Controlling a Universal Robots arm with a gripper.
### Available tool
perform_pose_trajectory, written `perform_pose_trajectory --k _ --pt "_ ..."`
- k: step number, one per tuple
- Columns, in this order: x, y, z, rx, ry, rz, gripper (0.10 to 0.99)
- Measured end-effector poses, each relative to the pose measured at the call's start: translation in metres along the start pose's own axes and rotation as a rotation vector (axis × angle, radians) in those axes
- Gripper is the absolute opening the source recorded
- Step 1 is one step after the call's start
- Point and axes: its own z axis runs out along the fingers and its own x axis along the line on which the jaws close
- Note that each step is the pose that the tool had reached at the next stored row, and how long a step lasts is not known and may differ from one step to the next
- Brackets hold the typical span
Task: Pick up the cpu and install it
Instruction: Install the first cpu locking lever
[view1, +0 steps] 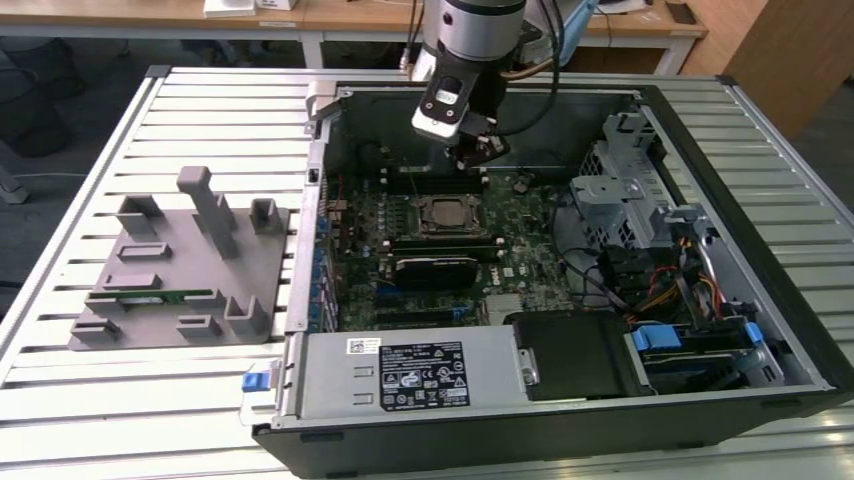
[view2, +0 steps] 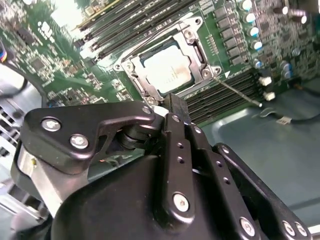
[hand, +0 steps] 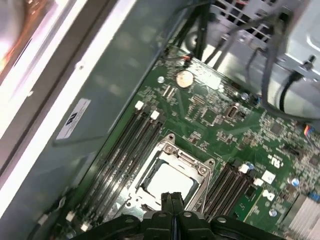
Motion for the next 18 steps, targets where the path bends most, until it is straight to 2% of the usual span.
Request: perform_pose_trajectory --k 18 --pt "-0.0001 0.0000 0.0020 0.010 0.0068 -0.328 0.106"
